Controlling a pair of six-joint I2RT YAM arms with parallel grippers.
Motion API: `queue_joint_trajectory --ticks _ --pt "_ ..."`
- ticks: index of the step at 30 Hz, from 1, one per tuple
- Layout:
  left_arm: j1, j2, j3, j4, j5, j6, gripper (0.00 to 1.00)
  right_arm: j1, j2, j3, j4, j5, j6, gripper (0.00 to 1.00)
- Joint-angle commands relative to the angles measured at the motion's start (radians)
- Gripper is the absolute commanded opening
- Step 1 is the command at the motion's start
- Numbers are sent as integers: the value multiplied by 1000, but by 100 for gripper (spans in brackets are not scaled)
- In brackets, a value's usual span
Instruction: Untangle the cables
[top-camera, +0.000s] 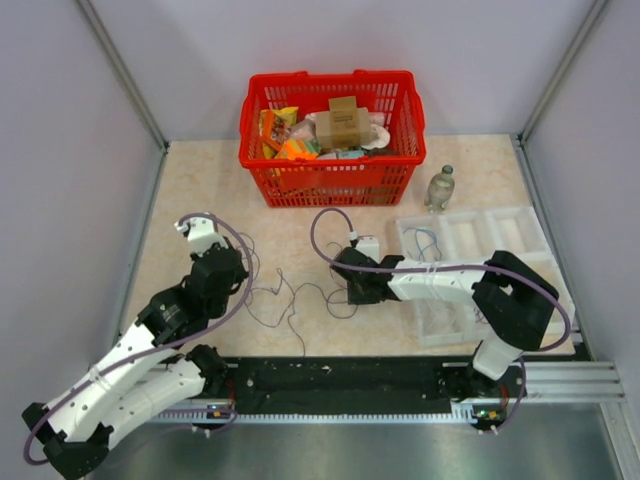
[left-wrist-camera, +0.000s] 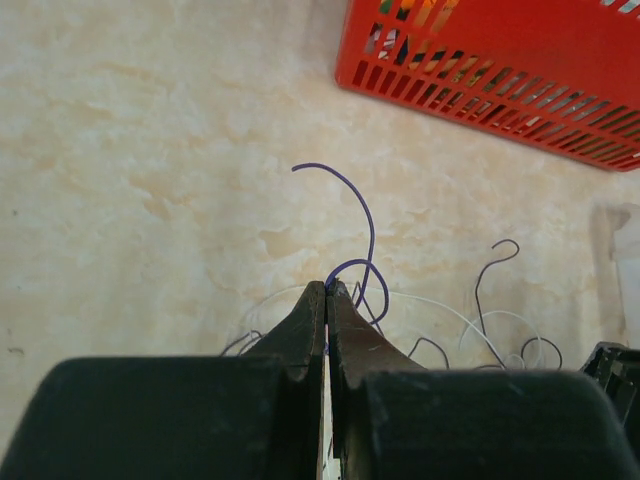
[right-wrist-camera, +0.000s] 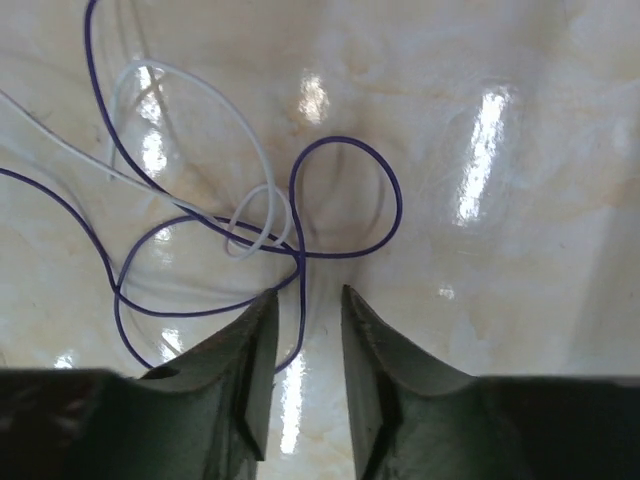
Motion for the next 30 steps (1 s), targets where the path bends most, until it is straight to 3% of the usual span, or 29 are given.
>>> queue_joint_trajectory --ticks 1,6,9,12,15,18,21,24,30 --pt "7 -40 -70 -10 53 -158 0 10 15 -12 124 36 -34 29" --pt "20 -2 -135 -9 86 -212 0 9 58 -16 142 48 -62 0" --pt "49 29 -158 46 171 -223 0 31 -9 -31 101 100 -69 0" --pt "75 60 -227 196 363 -267 5 79 -164 -23 34 134 -153 0" --pt "84 130 -358 473 571 -362 0 91 -316 17 -8 67 -241 0" --pt "124 277 -435 572 609 -491 0 91 -464 88 -14 -30 -310 0" --pt "219 446 -455 598 662 -545 0 90 -548 229 -63 -43 -367 0" --pt "300 517 -460 618 690 -545 0 91 -570 456 -152 5 -449 0" --pt "383 460 -480 582 617 -519 0 91 -571 835 -174 181 -658 0"
